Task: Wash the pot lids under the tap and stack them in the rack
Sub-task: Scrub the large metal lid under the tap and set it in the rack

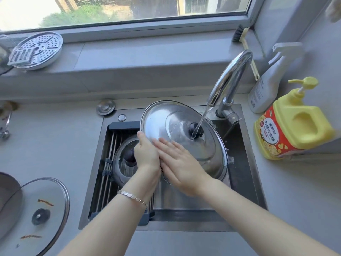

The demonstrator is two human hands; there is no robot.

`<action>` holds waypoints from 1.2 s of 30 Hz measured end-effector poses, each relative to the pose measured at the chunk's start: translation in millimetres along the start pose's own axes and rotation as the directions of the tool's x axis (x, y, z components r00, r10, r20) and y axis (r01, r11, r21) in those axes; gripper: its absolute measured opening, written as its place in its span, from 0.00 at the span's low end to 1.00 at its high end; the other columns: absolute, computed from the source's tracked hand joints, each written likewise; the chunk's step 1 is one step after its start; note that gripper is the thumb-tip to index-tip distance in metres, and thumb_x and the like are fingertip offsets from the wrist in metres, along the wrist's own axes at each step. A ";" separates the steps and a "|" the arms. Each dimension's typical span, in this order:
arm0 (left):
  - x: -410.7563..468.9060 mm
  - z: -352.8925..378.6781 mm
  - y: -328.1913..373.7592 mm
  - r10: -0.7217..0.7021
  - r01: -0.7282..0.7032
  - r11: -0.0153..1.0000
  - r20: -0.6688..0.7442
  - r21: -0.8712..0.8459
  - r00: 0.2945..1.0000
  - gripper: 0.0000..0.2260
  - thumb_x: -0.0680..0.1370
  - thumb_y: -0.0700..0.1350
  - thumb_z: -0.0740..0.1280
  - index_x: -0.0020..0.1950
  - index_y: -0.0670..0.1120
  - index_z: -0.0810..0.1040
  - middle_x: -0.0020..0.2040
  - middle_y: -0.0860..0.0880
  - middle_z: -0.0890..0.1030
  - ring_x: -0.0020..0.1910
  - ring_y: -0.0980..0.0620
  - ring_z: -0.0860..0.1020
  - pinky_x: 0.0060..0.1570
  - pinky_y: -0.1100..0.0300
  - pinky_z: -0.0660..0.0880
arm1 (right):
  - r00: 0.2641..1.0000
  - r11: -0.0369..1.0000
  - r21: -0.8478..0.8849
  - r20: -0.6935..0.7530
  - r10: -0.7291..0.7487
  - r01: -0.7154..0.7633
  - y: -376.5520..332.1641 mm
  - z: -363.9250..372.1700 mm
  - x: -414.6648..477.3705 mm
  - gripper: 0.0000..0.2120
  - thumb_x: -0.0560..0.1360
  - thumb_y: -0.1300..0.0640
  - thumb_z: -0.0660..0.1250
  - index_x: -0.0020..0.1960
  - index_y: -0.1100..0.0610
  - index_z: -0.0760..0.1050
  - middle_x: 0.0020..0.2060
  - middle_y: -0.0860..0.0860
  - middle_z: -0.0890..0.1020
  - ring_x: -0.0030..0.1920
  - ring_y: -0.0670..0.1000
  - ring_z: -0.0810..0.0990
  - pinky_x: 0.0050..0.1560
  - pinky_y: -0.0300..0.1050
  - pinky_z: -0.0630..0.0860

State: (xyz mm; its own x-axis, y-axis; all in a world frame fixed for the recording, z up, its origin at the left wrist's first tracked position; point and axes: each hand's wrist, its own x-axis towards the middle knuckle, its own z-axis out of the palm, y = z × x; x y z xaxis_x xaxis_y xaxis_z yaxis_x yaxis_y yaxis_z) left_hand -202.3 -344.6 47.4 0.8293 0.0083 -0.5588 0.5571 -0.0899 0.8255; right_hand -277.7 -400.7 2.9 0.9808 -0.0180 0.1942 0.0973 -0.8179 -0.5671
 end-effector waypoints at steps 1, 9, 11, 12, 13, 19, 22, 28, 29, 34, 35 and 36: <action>-1.6 -0.7 0.7 -0.001 0.001 1.000 -0.007 -0.001 1.000 0.23 0.82 0.54 0.50 0.39 0.41 0.75 0.43 0.42 0.82 0.47 0.44 0.81 0.55 0.51 0.76 | 1.000 1.000 0.001 0.001 0.004 -0.004 6.7 -4.6 -0.2 0.23 0.77 0.51 0.52 0.70 0.57 0.67 0.69 0.54 0.69 0.71 0.52 0.64 0.71 0.45 0.53; -6.8 -0.1 5.6 0.004 -0.006 1.000 -0.119 -0.018 0.993 0.22 0.81 0.55 0.50 0.53 0.40 0.76 0.55 0.42 0.79 0.50 0.46 0.78 0.57 0.55 0.74 | 1.000 1.000 0.014 -0.009 -0.022 0.023 7.6 -0.2 -13.1 0.22 0.78 0.52 0.51 0.70 0.57 0.66 0.70 0.54 0.68 0.72 0.51 0.61 0.72 0.45 0.50; -10.3 0.7 8.7 -0.007 0.002 1.000 -0.158 -0.030 0.987 0.23 0.82 0.54 0.50 0.59 0.38 0.75 0.56 0.44 0.78 0.51 0.47 0.76 0.52 0.60 0.72 | 1.000 0.997 0.079 0.005 -0.008 0.008 12.8 -5.8 -10.6 0.22 0.78 0.53 0.52 0.70 0.54 0.68 0.70 0.52 0.67 0.72 0.48 0.60 0.72 0.42 0.49; -9.9 0.3 9.6 -0.001 -0.004 1.000 -0.192 -0.024 0.981 0.24 0.82 0.54 0.50 0.62 0.36 0.73 0.57 0.44 0.77 0.53 0.47 0.75 0.51 0.62 0.70 | 0.999 0.993 0.109 -0.014 0.052 -0.050 18.0 -10.1 -9.3 0.22 0.77 0.51 0.51 0.70 0.53 0.67 0.71 0.52 0.66 0.72 0.47 0.59 0.72 0.42 0.49; -9.6 -0.6 11.3 0.005 -0.011 1.000 -0.228 -0.026 0.974 0.25 0.82 0.54 0.49 0.64 0.36 0.72 0.60 0.43 0.76 0.57 0.46 0.75 0.51 0.63 0.68 | 0.988 0.983 0.120 -0.054 0.143 -0.136 23.2 -13.5 -9.7 0.24 0.77 0.48 0.49 0.71 0.53 0.66 0.72 0.51 0.65 0.73 0.46 0.57 0.73 0.44 0.49; -6.3 -9.8 15.2 0.024 -0.032 0.999 -0.363 -0.017 0.931 0.26 0.82 0.55 0.48 0.68 0.36 0.69 0.69 0.43 0.71 0.67 0.45 0.69 0.55 0.65 0.64 | 0.696 0.688 0.104 0.088 0.713 -0.718 45.4 -22.0 -20.7 0.28 0.81 0.46 0.45 0.76 0.58 0.44 0.76 0.52 0.45 0.75 0.46 0.42 0.75 0.45 0.40; -10.1 -8.0 8.9 0.040 -0.035 0.999 -0.381 0.021 0.924 0.27 0.82 0.55 0.48 0.67 0.35 0.70 0.68 0.41 0.72 0.66 0.44 0.70 0.59 0.62 0.65 | 0.791 0.793 -0.016 0.070 0.608 -0.609 5.9 -14.4 -13.9 0.35 0.74 0.41 0.38 0.75 0.60 0.38 0.75 0.53 0.38 0.74 0.49 0.35 0.73 0.44 0.33; -18.8 -12.0 -4.0 0.042 -0.036 0.999 -0.346 0.022 0.937 0.27 0.81 0.56 0.49 0.66 0.37 0.71 0.66 0.42 0.74 0.64 0.44 0.72 0.65 0.55 0.68 | 0.565 0.561 0.071 0.061 0.823 -0.825 36.5 -6.8 5.2 0.31 0.80 0.44 0.46 0.75 0.63 0.49 0.75 0.61 0.50 0.76 0.56 0.47 0.75 0.49 0.43; -20.6 -15.0 -6.3 0.045 -0.038 0.999 -0.339 0.028 0.940 0.27 0.81 0.57 0.50 0.66 0.37 0.71 0.65 0.43 0.75 0.63 0.44 0.73 0.64 0.55 0.68 | 0.482 0.470 0.142 0.061 0.874 -0.871 56.9 -10.1 5.4 0.29 0.80 0.46 0.48 0.74 0.63 0.54 0.74 0.62 0.56 0.75 0.57 0.52 0.74 0.52 0.48; -16.2 -18.1 -9.3 0.029 -0.013 0.999 -0.319 0.053 0.947 0.27 0.81 0.57 0.50 0.66 0.36 0.71 0.65 0.42 0.74 0.63 0.43 0.72 0.65 0.54 0.68 | 0.526 0.516 0.138 0.049 0.849 -0.846 30.7 -3.3 -6.8 0.25 0.80 0.48 0.47 0.75 0.55 0.54 0.75 0.57 0.54 0.75 0.56 0.51 0.74 0.53 0.47; -14.7 -17.7 -9.5 0.016 0.002 0.998 -0.317 0.056 0.948 0.28 0.81 0.57 0.49 0.66 0.36 0.70 0.66 0.42 0.74 0.64 0.43 0.72 0.66 0.53 0.67 | 0.594 0.588 0.107 0.047 0.803 -0.802 12.8 1.4 -11.3 0.26 0.81 0.48 0.47 0.76 0.54 0.49 0.76 0.54 0.49 0.76 0.54 0.46 0.73 0.52 0.43; -13.3 -18.1 -10.4 0.004 0.016 0.998 -0.318 0.061 0.948 0.28 0.81 0.57 0.49 0.67 0.36 0.70 0.67 0.42 0.73 0.64 0.42 0.71 0.66 0.53 0.67 | 0.646 0.642 0.091 0.041 0.762 -0.762 2.7 5.6 -15.3 0.27 0.81 0.47 0.46 0.76 0.54 0.47 0.76 0.52 0.47 0.76 0.52 0.43 0.73 0.50 0.40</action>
State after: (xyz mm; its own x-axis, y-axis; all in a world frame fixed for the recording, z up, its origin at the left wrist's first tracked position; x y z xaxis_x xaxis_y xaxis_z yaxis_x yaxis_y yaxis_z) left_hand -218.3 -325.8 47.7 0.8024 0.3242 -0.5010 0.5667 -0.1506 0.8101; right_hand -291.4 -399.5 -6.1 0.7152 -0.6110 -0.3394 -0.6693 -0.4587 -0.5845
